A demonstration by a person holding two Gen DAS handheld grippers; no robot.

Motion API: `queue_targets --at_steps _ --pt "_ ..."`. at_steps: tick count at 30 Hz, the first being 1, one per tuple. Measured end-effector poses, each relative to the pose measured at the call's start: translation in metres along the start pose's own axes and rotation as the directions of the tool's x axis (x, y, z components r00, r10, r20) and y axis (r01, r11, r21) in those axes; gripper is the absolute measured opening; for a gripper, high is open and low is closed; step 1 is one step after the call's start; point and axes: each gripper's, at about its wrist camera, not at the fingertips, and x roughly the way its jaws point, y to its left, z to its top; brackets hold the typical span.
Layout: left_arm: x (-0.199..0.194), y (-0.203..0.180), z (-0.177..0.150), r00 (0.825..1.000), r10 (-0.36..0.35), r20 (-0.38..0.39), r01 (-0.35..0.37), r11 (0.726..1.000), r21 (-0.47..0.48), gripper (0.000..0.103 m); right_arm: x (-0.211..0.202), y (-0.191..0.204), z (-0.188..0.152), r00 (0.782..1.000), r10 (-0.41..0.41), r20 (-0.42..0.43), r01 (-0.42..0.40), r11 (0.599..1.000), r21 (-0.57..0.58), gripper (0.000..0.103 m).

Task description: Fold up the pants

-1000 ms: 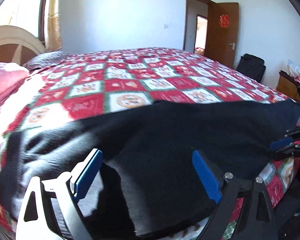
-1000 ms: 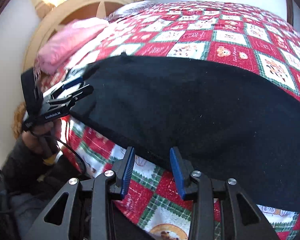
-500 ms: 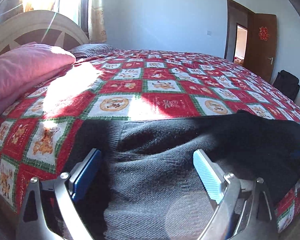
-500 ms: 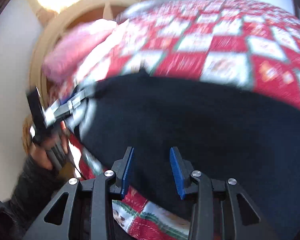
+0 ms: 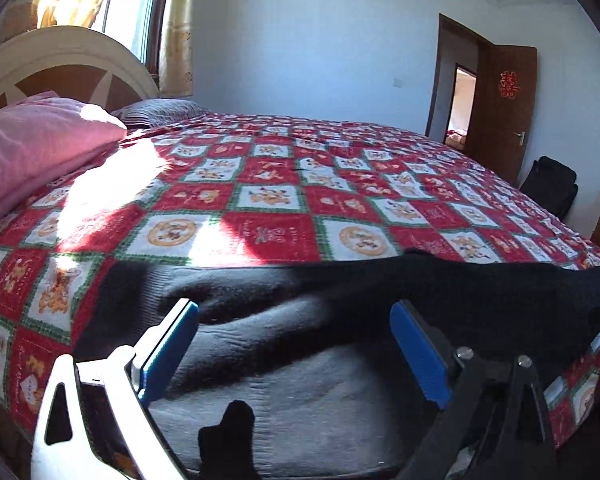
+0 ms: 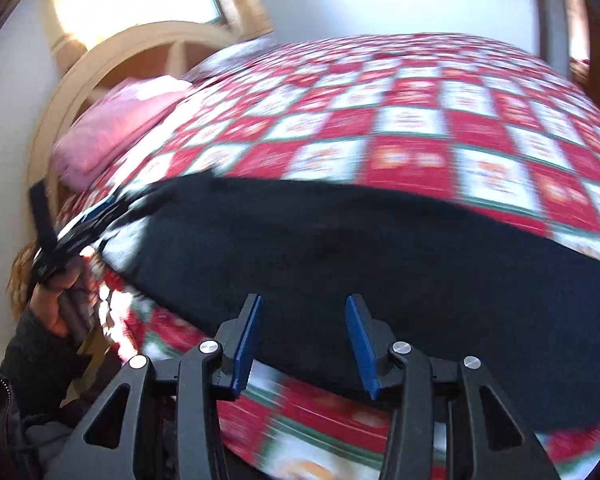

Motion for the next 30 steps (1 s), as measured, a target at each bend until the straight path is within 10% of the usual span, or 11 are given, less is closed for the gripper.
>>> queue_targets --at_steps 11,16,30 --pt "0.025 -0.036 -0.027 0.996 -0.040 -0.081 0.046 0.996 0.075 0.101 -0.066 -0.165 -0.007 0.947 -0.322 0.013 0.305 0.910 0.281 0.049" --pt "0.020 -0.034 -0.024 0.997 -0.022 -0.079 0.029 0.995 0.092 0.101 -0.079 -0.193 -0.009 0.971 -0.226 0.074 0.184 0.910 0.371 0.049" --pt "0.014 0.027 -0.021 0.994 0.103 -0.042 -0.103 0.995 0.001 0.102 -0.133 -0.277 -0.011 0.928 -0.354 0.112 0.242 0.805 0.541 0.049"
